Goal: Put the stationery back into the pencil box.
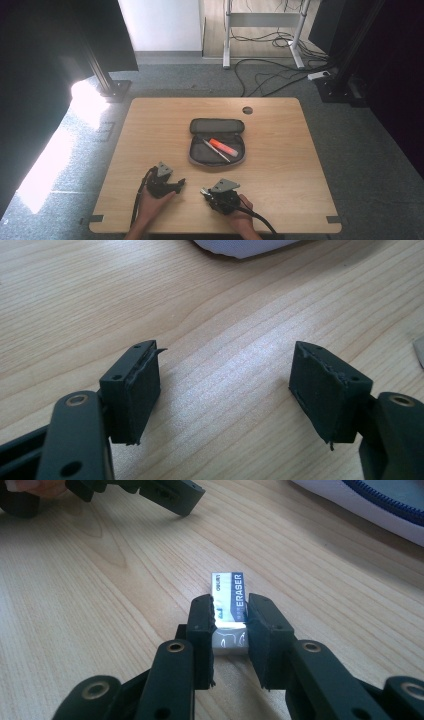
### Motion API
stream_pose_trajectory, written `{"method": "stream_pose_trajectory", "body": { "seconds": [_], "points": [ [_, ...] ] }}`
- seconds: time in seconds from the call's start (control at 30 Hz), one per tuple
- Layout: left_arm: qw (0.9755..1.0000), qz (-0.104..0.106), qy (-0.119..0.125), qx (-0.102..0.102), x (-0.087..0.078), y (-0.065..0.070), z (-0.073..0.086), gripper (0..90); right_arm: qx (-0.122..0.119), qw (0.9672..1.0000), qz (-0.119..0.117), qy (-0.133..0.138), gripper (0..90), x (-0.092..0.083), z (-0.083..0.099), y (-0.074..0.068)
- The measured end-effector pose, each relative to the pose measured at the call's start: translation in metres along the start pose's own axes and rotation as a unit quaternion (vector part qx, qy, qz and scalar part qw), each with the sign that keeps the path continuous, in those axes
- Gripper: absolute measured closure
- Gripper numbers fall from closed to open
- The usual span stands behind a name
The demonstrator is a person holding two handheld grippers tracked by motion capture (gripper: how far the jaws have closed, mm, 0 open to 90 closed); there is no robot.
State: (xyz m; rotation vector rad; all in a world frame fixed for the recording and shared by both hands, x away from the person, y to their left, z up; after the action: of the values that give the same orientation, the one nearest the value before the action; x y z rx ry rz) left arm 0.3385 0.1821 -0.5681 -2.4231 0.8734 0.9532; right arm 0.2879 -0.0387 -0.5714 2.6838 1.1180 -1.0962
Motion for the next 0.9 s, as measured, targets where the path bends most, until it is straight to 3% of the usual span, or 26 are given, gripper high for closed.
{"method": "stream_pose_trajectory", "body": {
  "seconds": [0.3, 0.9],
  "points": [
    [1.0000, 0.000, 0.000, 0.000, 0.000, 0.000, 0.000, 28.6, 0.007, 1.0000, -0.001, 0.003, 72.7, -0.002, -0.001, 0.004],
    [1.0000, 0.000, 0.000, 0.000, 0.000, 0.000, 0.000, 28.5, 0.028, 0.9988, -0.005, 0.041, 72.7, -0.021, -0.011, 0.017]
  ]
}}
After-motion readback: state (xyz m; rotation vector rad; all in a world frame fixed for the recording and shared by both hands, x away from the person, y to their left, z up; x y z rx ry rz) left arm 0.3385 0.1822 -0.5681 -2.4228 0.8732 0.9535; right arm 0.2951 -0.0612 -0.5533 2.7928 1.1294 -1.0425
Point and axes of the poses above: each handheld gripper's, and its own axes: x roughly forward along the jaws, z roughly out of its underside, y roughly to its right, the point moved 3 cm from there along x, roughly forward along the jaws, and after that the axes turned 11 degrees about x, right-handed, at the moved point
